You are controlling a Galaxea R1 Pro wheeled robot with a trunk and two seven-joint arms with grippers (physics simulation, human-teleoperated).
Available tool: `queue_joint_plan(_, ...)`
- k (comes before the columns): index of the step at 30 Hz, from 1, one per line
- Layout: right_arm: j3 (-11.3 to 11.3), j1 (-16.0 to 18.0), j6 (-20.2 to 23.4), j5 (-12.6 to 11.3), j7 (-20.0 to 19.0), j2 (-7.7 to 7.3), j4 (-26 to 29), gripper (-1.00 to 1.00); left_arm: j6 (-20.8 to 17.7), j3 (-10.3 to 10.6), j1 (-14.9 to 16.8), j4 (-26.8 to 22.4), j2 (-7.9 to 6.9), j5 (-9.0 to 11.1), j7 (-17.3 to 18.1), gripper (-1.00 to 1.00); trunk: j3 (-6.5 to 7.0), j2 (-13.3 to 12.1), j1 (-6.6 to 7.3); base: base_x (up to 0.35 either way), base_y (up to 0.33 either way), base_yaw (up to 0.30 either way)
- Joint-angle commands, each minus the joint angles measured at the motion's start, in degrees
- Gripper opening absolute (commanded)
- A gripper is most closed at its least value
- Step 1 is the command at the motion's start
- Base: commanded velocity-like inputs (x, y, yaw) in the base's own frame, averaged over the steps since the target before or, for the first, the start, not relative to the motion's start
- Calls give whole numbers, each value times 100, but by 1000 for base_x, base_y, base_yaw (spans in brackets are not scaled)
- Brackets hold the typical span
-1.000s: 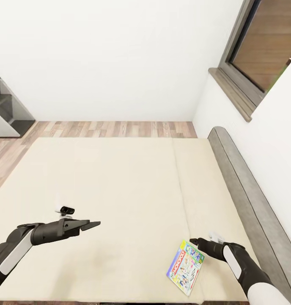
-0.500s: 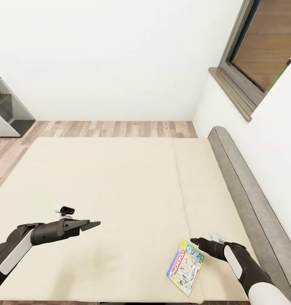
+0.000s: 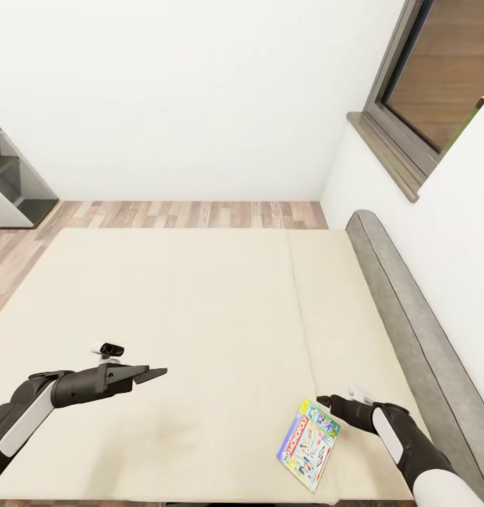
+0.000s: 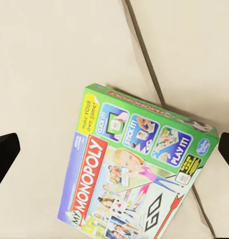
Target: Put all the toys in the child's room - the three board games (two on the bed and one on the table), the two jigsaw puzzles on the table, and the tennis ball on the table - inside the toy box on the table in the child's room.
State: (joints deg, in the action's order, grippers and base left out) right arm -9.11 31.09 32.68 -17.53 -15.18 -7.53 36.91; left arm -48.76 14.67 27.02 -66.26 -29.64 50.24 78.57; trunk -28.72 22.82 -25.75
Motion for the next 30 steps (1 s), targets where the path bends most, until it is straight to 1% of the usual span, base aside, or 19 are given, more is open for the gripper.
queue_joint_plan(1,-21,3,37,-5,-20,-2,7,100,-59,18,5,0,-7,38,4,100,-8,10,-3,0,0,0)
queue_joint_plan(12,-18,3,44,2,-17,-8,8,100,-55,18,5,1,-7,38,9,100,-31,10,-3,0,0,0)
queue_joint_plan(30,-21,3,63,4,-3,-27,2,100,-55,12,5,0,-15,38,10,100,-188,10,-3,0,0,0)
